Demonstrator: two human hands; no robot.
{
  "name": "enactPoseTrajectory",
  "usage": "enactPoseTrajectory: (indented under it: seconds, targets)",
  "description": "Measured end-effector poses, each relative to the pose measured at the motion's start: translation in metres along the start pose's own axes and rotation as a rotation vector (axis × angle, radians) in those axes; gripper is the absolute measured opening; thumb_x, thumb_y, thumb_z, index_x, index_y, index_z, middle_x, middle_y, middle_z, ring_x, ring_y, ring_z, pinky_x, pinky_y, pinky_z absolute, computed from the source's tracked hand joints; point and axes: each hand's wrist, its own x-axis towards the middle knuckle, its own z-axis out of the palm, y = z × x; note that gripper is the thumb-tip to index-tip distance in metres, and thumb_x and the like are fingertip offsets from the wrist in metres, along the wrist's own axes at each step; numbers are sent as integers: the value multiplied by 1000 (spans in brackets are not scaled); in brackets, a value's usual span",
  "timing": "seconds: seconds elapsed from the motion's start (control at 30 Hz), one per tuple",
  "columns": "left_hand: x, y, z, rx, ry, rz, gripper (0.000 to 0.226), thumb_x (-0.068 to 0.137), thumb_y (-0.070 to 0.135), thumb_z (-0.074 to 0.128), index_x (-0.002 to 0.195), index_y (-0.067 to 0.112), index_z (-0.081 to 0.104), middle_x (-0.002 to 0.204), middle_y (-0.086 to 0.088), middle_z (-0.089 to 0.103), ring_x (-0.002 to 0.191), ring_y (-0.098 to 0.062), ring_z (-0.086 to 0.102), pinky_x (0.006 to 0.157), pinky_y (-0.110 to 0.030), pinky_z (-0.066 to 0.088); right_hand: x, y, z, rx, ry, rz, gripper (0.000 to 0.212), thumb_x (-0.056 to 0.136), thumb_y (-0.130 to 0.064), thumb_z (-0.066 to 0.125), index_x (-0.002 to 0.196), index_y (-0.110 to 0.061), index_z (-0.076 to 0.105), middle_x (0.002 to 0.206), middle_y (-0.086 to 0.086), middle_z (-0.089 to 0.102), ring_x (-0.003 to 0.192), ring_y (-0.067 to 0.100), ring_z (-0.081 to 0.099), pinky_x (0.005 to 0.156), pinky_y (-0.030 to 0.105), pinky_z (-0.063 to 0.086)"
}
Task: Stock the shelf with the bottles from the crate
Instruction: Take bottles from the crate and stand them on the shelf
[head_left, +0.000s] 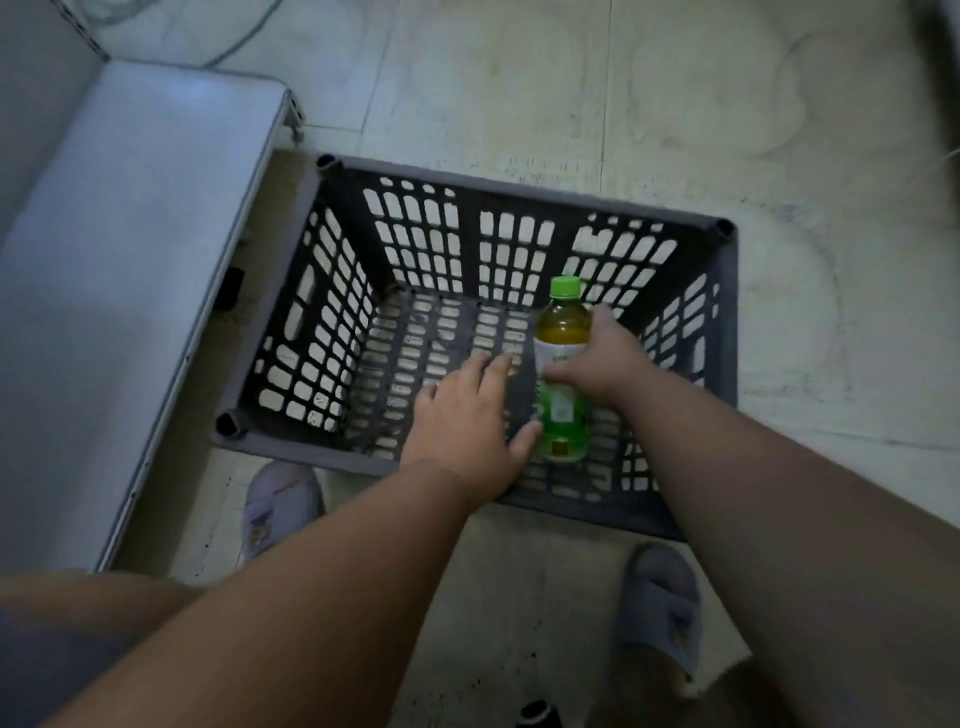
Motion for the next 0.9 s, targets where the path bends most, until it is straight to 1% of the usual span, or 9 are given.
enactPoseTrajectory:
  seconds: [0.03, 0.1, 0.17, 0.23, 0.33, 0.47, 0.53, 0.7, 0.9]
  targets:
    - [-7, -1, -8, -96, 18, -17, 84, 90, 63, 52, 156, 27, 15, 159, 1, 26, 145, -20, 26, 119, -44, 25, -18, -19, -9, -3, 15, -70, 64, 71, -21, 86, 119, -24, 43, 105, 1, 60, 93, 21, 61, 70, 33, 51]
    - [-25, -5, -36, -265, 110, -54, 91, 84, 62, 63, 155, 26, 19, 156, 2, 30, 143, -19, 31, 117, -41, 30, -55, -56, -25, -7, 70, -203, 64, 68, -20, 87, 118, -24, 46, 105, -1, 62, 95, 20, 62, 78, 35, 53]
    - [-53, -14, -76, -340, 229, -64, 97, 78, 64, 69, 154, 26, 23, 154, 3, 34, 141, -17, 34, 115, -42, 34, -97, -96, -30, 10, 139, -338, 66, 66, -22, 88, 118, -27, 46, 106, -3, 63, 97, 19, 63, 86, 38, 54]
    - [-88, -31, -120, -356, 349, -59, 100, 73, 64, 74, 152, 25, 28, 152, 2, 39, 138, -18, 39, 112, -42, 37, -139, -137, -23, 66, 158, -469, 67, 66, -21, 88, 116, -30, 46, 104, -7, 63, 96, 17, 64, 84, 37, 54]
    - [-149, -71, -177, -343, 478, -79, 102, 68, 61, 80, 150, 25, 33, 146, 1, 45, 131, -18, 46, 108, -41, 41, -201, -196, 4, 97, 136, -654, 66, 68, -19, 88, 116, -35, 45, 102, -12, 62, 94, 12, 63, 77, 31, 50]
    - [-223, -130, -228, -356, 566, -178, 106, 67, 62, 80, 152, 26, 29, 151, 2, 39, 134, -18, 43, 110, -43, 40, -271, -271, 54, 119, 50, -863, 71, 70, -21, 88, 127, -33, 46, 109, -11, 62, 98, 11, 62, 84, 32, 53]
    - [-250, -153, -248, -396, 620, -238, 104, 68, 59, 82, 152, 28, 30, 152, 3, 39, 134, -17, 43, 109, -43, 41, -297, -301, 78, 109, -1, -949, 72, 70, -25, 89, 129, -31, 47, 110, -10, 63, 98, 10, 63, 82, 30, 54]
    - [-277, -200, -287, -396, 719, -352, 103, 68, 56, 84, 151, 29, 30, 150, 2, 41, 131, -17, 45, 105, -42, 45, -321, -359, 124, 106, -11, -1104, 75, 69, -38, 88, 131, -28, 47, 111, -10, 62, 101, 13, 63, 83, 30, 55]
    - [-224, -259, -307, -386, 712, -422, 103, 68, 57, 82, 152, 28, 29, 153, 2, 40, 136, -19, 42, 107, -45, 44, -274, -423, 164, 76, -1, -1196, 77, 69, -44, 87, 132, -30, 44, 114, -9, 62, 102, 14, 62, 86, 33, 55]
